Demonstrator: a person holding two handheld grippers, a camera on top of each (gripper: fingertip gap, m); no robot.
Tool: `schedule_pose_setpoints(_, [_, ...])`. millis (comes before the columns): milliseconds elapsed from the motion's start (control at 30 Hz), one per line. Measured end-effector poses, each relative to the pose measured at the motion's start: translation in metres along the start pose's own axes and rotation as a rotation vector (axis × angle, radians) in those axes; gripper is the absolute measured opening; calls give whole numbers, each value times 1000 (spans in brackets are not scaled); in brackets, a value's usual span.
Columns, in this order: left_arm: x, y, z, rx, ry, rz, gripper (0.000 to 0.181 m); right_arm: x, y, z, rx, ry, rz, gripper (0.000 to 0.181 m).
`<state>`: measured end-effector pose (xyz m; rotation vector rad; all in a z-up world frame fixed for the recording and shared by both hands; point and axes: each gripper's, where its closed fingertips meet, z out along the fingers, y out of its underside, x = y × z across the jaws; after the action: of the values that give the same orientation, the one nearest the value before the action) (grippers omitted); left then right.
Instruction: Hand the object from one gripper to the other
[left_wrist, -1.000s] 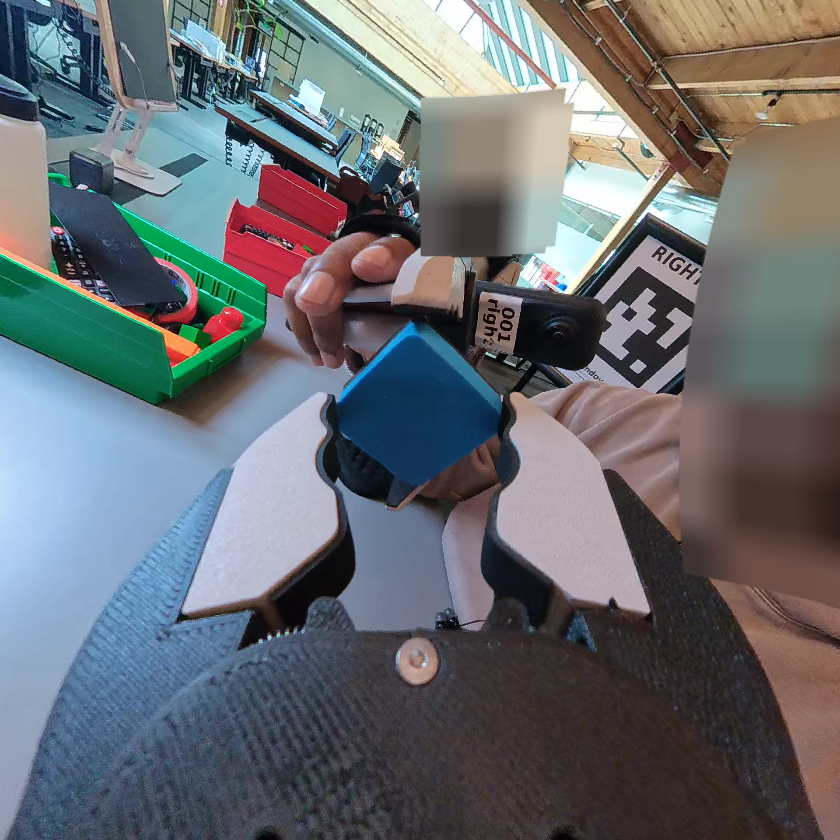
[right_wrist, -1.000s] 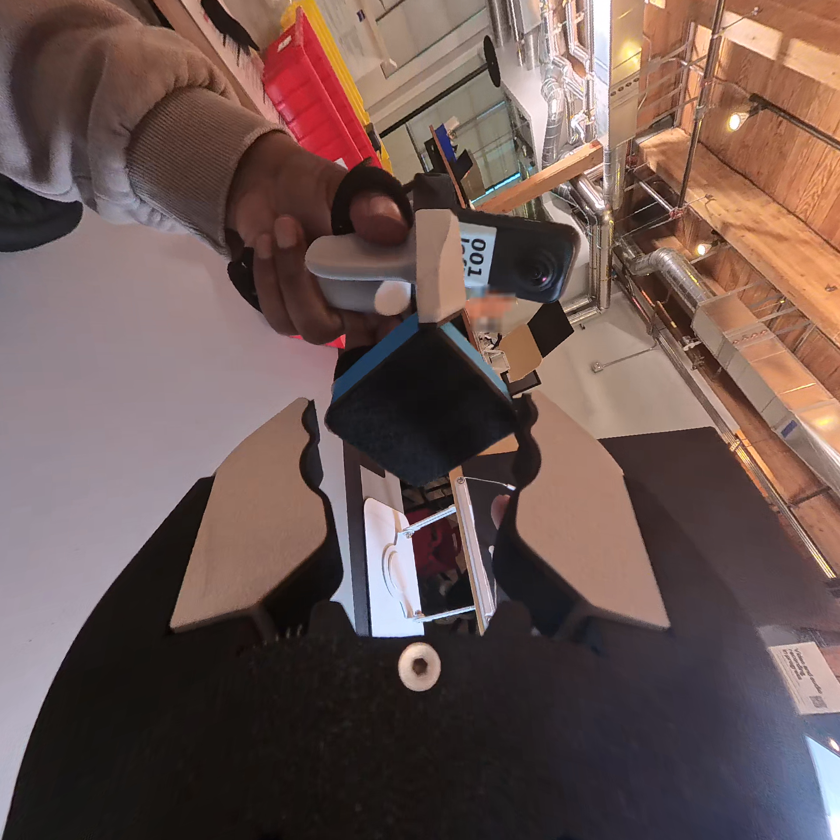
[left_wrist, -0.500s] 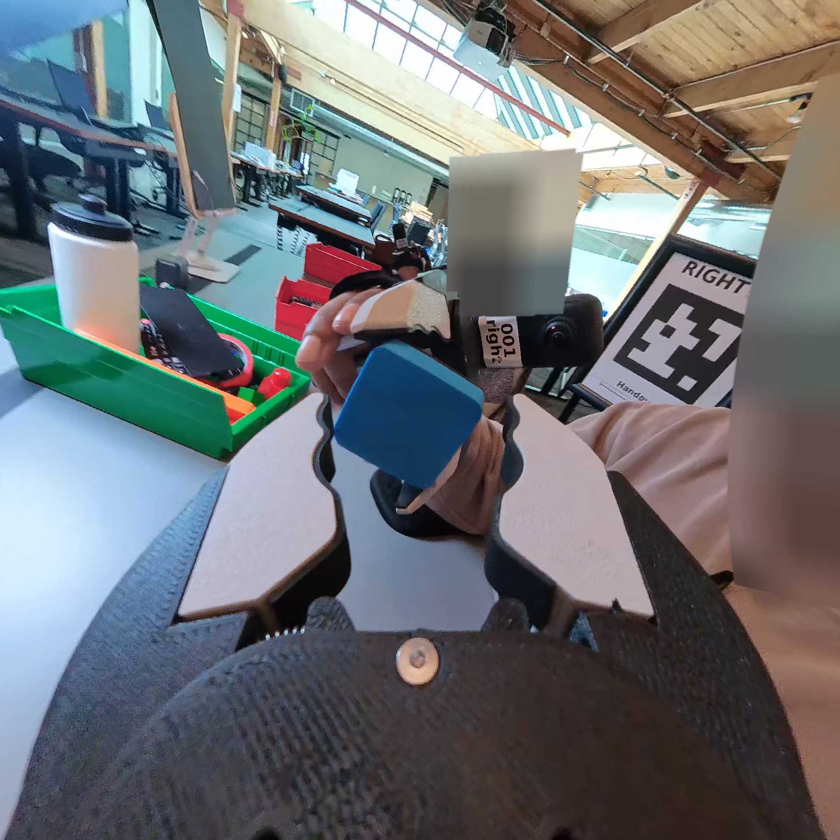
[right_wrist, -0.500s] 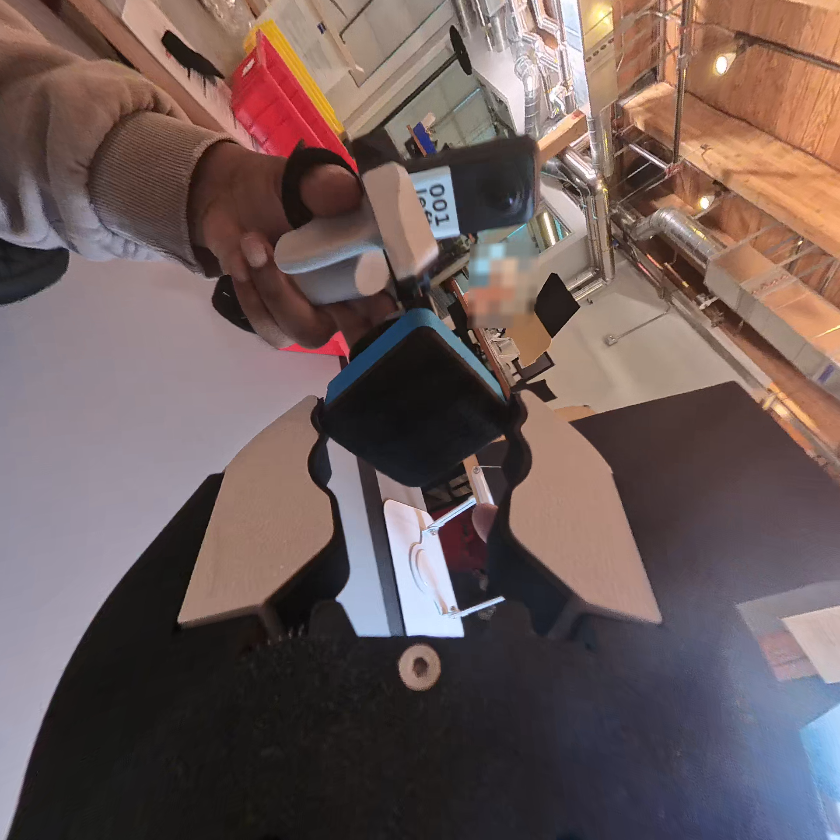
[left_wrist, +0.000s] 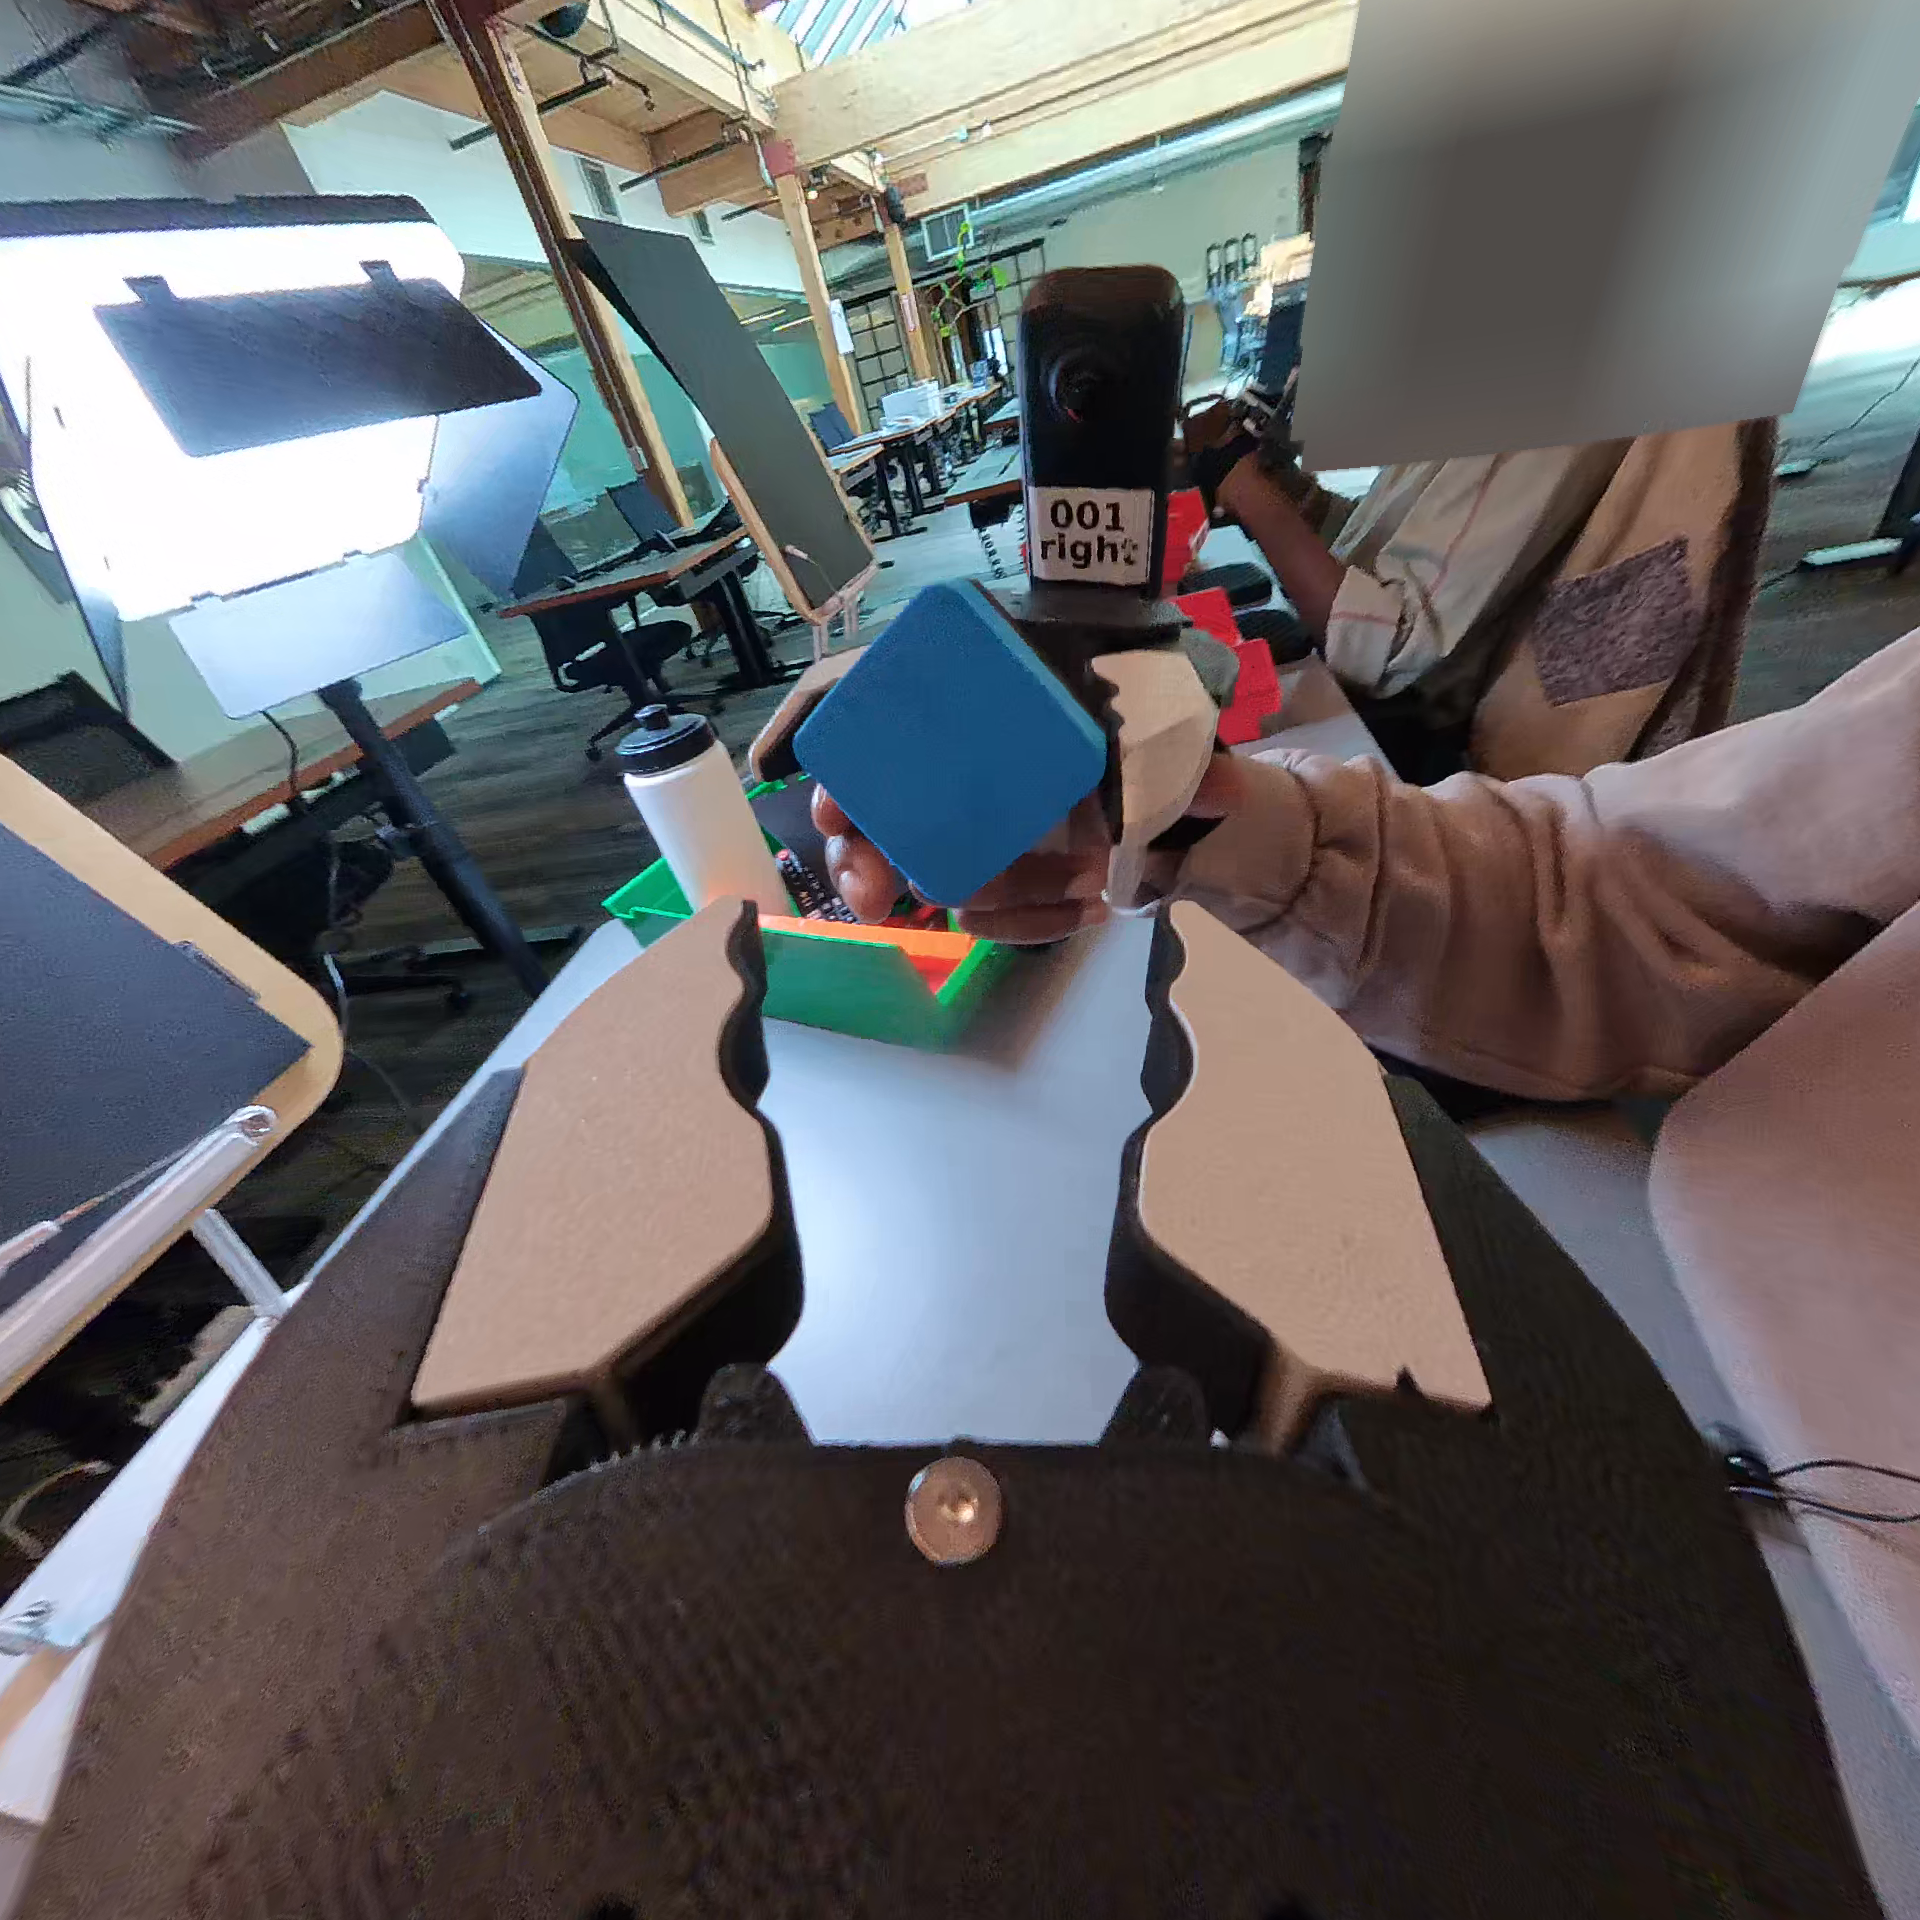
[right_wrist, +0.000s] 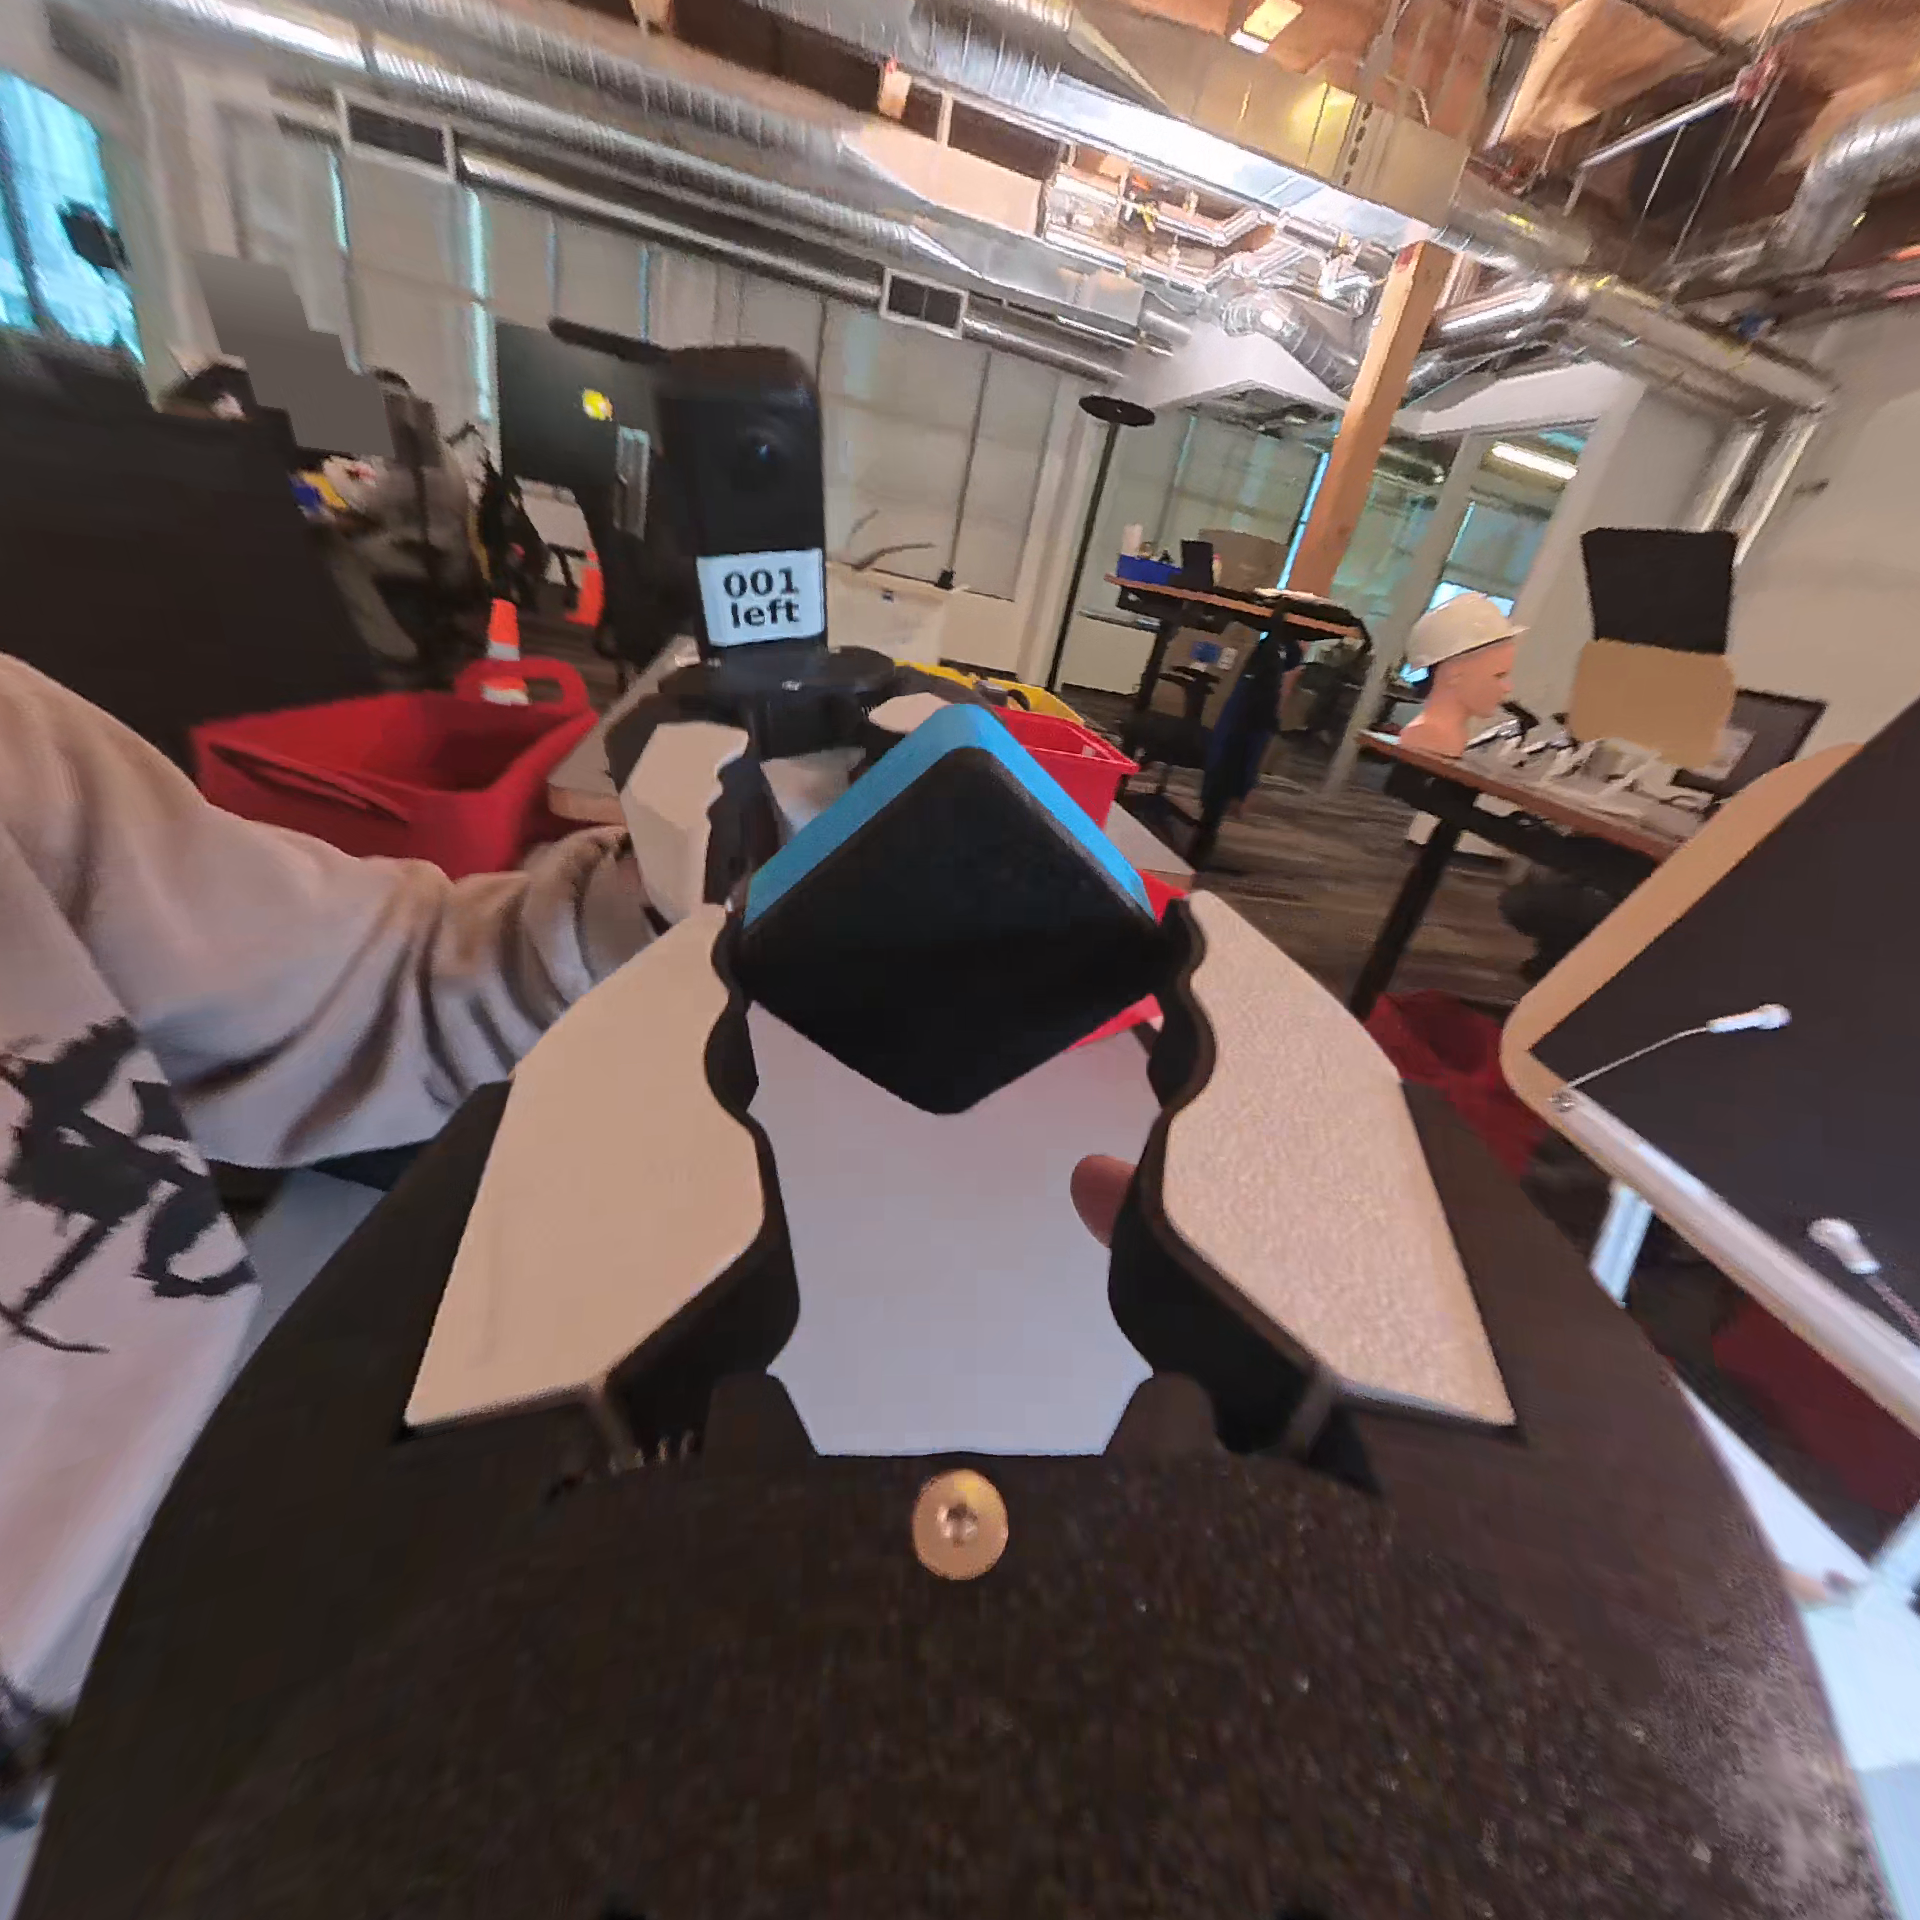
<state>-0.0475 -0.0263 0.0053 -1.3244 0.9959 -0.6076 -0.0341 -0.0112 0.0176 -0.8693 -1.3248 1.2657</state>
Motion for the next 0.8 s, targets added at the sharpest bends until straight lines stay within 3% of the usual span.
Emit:
schedule_pose_setpoints(300, [-3,9,7,-73,-135,246,66,-12,6,4,-26,-196,375,75])
schedule_pose_setpoints(500, [5,19,16,-125,-134,335,69,-34,24,22,-68,-321,483,75])
schedule_pose_setpoints(633, [12,23,18,-165,-116,404,60,-39,27,25,-23,-366,471,75])
schedule_pose_setpoints(800, [19,38,11,-274,-31,443,59,-41,39,21,-127,-300,245,75])
